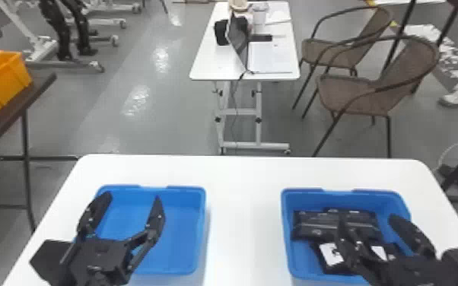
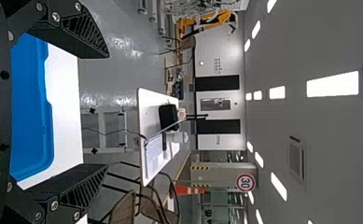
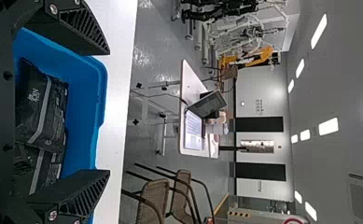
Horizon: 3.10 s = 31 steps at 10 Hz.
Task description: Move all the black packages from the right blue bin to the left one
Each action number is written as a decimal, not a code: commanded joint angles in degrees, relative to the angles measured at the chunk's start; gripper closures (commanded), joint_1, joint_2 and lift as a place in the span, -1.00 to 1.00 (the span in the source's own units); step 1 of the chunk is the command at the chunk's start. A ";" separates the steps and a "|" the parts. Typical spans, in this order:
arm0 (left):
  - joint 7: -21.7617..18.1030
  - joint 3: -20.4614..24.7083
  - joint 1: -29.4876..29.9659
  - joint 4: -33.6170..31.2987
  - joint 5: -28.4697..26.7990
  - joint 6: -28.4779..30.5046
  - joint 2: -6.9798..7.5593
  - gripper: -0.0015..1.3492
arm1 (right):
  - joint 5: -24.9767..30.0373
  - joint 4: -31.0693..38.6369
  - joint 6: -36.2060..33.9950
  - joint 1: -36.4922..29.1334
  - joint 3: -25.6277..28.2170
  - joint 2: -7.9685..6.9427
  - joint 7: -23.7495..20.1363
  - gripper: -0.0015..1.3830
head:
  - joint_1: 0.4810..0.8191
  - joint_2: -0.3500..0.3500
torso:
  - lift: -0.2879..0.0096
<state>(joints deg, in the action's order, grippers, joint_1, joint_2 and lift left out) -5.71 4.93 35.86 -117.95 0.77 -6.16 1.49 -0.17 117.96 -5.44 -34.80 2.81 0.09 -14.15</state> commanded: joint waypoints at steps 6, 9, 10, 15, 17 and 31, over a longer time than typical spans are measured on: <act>0.00 -0.01 0.00 0.00 0.11 0.10 0.00 -0.71 | -0.36 0.08 -1.24 0.09 0.09 -0.14 0.00 -0.84 | 0.27 0.21 | 0.65; -0.09 -0.01 -0.17 0.26 0.72 0.19 0.00 -0.71 | -3.26 -3.70 -2.65 3.51 1.58 -0.14 0.09 -0.84 | 0.27 0.19 | 0.65; -0.09 -0.10 -0.35 0.35 0.81 0.27 0.18 -0.71 | -3.35 -6.42 -3.88 6.33 2.11 -0.14 0.18 -0.84 | 0.27 0.17 | 0.65; -0.17 -0.80 -0.88 0.70 1.95 1.42 1.06 -0.71 | -4.75 -20.22 -12.23 20.56 4.04 0.35 0.00 -0.79 | 0.27 0.03 | 0.65; -0.26 -0.98 -1.05 0.79 2.04 1.59 1.06 -0.71 | -3.96 -25.32 -12.23 24.43 2.64 0.79 -0.79 -0.79 | 0.27 0.03 | 0.65; -2.02 -0.72 -1.76 1.85 3.10 1.59 1.59 -0.71 | 5.00 -33.76 -18.29 30.06 -2.55 2.11 -9.31 0.89 | 0.27 0.22 | 0.65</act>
<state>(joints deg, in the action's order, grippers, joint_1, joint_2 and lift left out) -7.74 4.21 34.15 -116.16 3.81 -4.51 3.07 4.60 84.40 -24.51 -4.79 0.49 2.32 -23.66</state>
